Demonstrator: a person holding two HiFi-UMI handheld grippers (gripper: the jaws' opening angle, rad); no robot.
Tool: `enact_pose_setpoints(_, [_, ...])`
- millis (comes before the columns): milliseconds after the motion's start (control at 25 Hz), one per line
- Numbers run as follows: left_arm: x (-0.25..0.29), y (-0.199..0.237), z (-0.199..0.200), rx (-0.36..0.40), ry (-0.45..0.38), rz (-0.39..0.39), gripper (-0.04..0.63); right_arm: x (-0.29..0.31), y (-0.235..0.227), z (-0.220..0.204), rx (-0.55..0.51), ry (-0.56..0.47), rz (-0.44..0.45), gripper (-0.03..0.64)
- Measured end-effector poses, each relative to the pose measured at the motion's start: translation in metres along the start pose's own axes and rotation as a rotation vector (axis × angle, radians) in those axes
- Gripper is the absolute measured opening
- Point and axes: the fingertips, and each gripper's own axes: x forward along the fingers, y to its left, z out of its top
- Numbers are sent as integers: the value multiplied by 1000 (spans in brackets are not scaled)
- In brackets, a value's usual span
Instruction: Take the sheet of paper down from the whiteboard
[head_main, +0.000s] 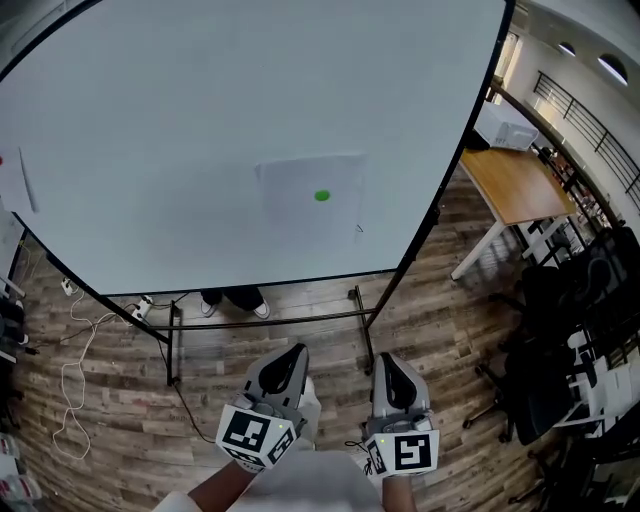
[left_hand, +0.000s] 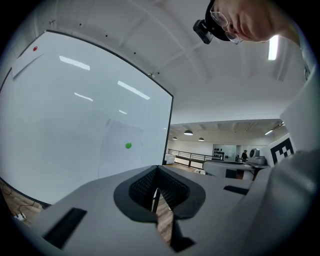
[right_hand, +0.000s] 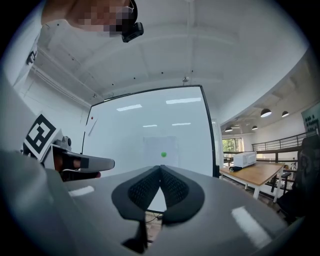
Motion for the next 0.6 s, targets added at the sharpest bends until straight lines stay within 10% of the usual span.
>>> enact_pose_setpoints(600, [149, 78, 36, -25, -28, 19, 6, 164, -62, 21, -38, -25, 47, 11])
